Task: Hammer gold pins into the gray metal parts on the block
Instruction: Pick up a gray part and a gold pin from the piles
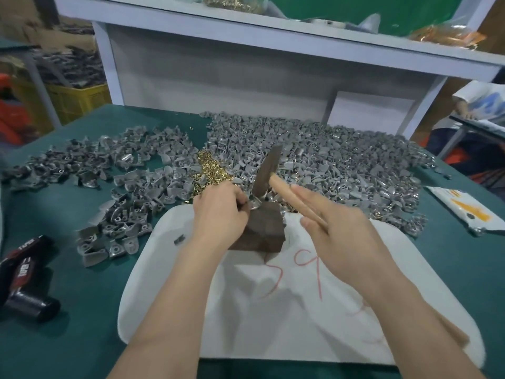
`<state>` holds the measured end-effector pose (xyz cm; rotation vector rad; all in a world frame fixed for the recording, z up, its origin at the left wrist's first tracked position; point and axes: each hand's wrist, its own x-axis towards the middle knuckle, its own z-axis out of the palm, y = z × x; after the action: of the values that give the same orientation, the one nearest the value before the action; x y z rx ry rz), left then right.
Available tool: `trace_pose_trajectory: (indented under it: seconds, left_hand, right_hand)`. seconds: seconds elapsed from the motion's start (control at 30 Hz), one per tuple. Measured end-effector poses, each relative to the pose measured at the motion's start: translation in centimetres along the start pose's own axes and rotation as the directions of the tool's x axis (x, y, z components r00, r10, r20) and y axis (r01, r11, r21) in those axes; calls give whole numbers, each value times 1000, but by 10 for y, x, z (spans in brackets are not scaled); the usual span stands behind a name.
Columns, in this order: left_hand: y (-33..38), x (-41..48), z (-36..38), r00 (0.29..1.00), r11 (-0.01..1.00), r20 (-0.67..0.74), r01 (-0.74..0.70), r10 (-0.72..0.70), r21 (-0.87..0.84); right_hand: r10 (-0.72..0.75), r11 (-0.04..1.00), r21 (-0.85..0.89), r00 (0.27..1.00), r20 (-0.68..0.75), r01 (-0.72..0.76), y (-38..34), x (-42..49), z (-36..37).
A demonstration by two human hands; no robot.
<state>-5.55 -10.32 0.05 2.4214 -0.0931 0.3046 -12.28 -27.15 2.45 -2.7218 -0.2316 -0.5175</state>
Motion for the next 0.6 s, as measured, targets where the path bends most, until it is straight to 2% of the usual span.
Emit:
trace_pose_trajectory:
  seconds: [0.1,0.13,0.23,0.27,0.4,0.5,0.6]
  left_hand:
    - [-2,0,2,999,999,-2,-36,36,12]
    - [-2,0,2,999,999,-2,-36,36,8]
    - [0,0,1,1000,1000,-5,-4,4,13]
    - [0,0,0,1000,1000,-10,-4,4,15]
    - [-1,1,0,1000,1000,16,4,-4,29]
    - [-1,2,1,1000,999,15,8,-8,45]
    - [-2,2,4,1000,999,-5,12,-12,31]
  right_hand:
    - [-44,975,203,970,-240,95,3,-5,0]
    - [-58,971,211,969,-242,111,4,-7,2]
    - [-48,995,92,998,26,46,1,-14,12]
    - [-22,998,57,998,66,18,3,-12,12]
    - [20,993,119,1000,4,-20,15,7,8]
    - [210,964,169,977,-18,-204,34,25,15]
    - [294,924,238,954,61,-300,50,41,29]
